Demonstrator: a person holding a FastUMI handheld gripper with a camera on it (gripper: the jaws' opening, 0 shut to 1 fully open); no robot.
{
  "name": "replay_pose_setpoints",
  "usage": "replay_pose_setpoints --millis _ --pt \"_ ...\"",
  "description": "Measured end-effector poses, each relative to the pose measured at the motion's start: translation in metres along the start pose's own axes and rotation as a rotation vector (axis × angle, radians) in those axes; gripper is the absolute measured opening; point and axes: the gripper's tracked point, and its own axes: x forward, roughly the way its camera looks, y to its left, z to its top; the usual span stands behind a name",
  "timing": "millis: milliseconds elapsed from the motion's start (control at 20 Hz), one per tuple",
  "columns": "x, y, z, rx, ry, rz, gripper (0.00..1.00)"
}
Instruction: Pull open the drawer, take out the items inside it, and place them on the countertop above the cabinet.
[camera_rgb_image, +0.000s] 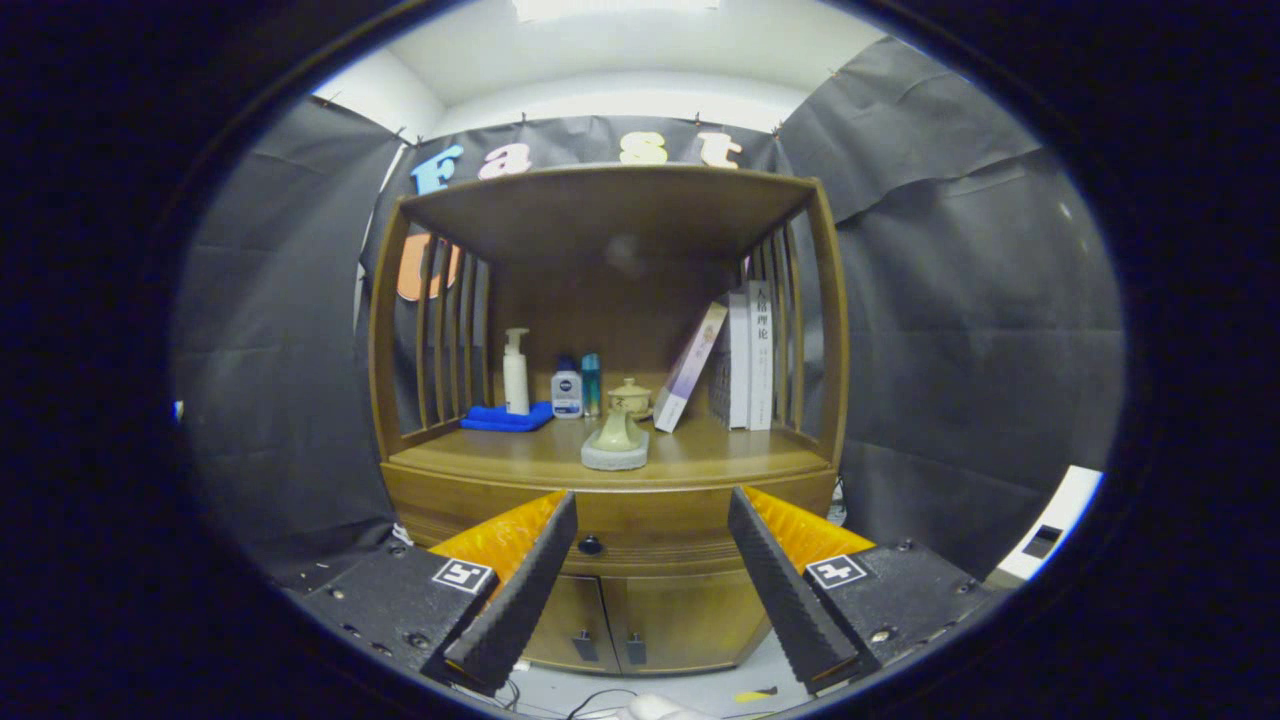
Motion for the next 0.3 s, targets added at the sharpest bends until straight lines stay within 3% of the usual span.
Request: replay_pose_setpoints --millis 300 --pt "-0.037 -0.017 0.005 0.003 -0.001 0.013 0.99"
